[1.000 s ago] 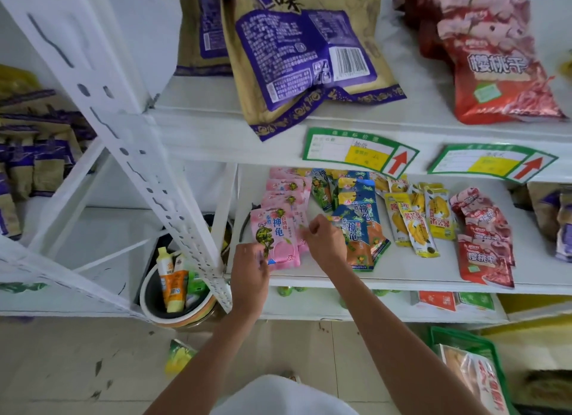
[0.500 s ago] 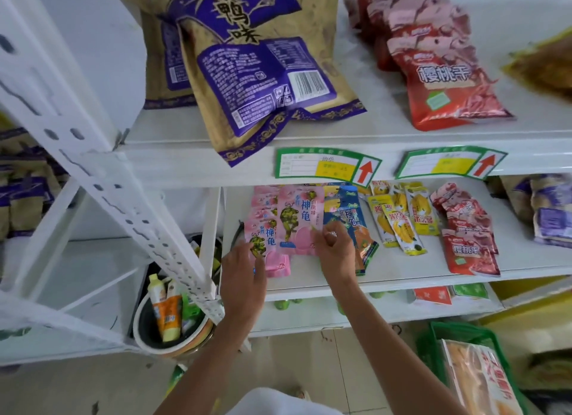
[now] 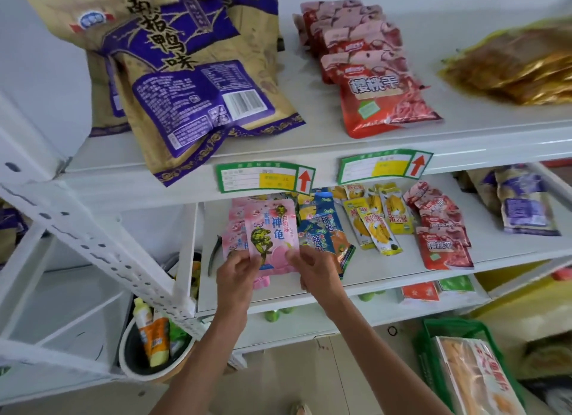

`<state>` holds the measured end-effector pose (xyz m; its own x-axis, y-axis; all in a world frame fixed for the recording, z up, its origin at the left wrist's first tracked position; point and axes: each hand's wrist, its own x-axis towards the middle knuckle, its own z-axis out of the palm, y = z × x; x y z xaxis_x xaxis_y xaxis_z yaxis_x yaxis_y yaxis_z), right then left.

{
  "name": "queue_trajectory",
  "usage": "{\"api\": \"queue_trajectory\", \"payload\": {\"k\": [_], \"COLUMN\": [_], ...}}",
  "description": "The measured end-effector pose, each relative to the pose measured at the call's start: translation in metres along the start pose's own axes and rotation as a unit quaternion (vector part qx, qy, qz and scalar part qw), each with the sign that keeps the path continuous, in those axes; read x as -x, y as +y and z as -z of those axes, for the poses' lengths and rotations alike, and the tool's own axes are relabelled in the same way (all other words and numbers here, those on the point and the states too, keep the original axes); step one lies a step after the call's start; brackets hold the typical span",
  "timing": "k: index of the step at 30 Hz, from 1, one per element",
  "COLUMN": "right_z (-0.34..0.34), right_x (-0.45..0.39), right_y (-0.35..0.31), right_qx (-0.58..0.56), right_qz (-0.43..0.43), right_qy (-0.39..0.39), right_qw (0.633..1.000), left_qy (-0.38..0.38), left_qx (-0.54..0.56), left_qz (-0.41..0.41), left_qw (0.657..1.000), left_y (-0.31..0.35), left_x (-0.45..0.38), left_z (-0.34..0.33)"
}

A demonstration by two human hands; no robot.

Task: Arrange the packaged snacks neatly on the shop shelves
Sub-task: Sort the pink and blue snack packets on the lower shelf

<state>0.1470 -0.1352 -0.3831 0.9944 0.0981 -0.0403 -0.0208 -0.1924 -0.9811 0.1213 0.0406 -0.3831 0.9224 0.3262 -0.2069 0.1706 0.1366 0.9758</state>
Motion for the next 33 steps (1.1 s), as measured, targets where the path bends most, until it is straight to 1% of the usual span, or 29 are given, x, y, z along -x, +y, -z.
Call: {"api": "queue_trajectory", "payload": {"k": [4,8,11,16,22,28,30,32,33], "right_z": [0.024,0.044,0.054,0.066,0.062,0.04,0.027,0.011,-0.002], "right_x": [-0.004,-0.003,0.005,0.02,0.039,0.067,0.071,0.069,0.07], "right_y": [0.013,0.013,0.006,-0.011,-0.016,-0.019,-0.018,-0.014,-0.012], "right_qx": [0.069,0.132,0.148,0.162,0.129,0.117,0.144,0.199,0.208], "right_qz": [0.007,-0.008,0.003,0.03,0.037,0.054,0.038,0.022,0.007], "right_qy": [-0.026,-0.08,-0.074,-0.094,-0.067,-0.082,-0.075,-0.045,-0.024], "right_qw": [0.997,0.988,0.986,0.982,0.989,0.988,0.986,0.979,0.978], "left_qy": [-0.002,0.0,-0.004,-0.021,-0.048,-0.089,-0.083,-0.063,-0.05], "left_qx": [-0.014,-0.008,-0.012,-0.021,-0.024,-0.072,-0.075,-0.067,-0.058], "left_qz": [-0.028,-0.041,-0.05,-0.063,-0.084,-0.096,-0.088,-0.075,-0.072], "left_qw": [1.0,0.999,0.999,0.998,0.995,0.989,0.99,0.993,0.994], "left_y": [-0.003,-0.006,-0.005,0.001,0.007,0.004,0.001,-0.001,-0.002], "left_x": [0.009,0.016,0.024,0.037,0.049,0.059,0.057,0.058,0.062], "left_z": [-0.019,-0.033,-0.043,-0.042,-0.033,-0.006,0.004,0.006,0.003]}}
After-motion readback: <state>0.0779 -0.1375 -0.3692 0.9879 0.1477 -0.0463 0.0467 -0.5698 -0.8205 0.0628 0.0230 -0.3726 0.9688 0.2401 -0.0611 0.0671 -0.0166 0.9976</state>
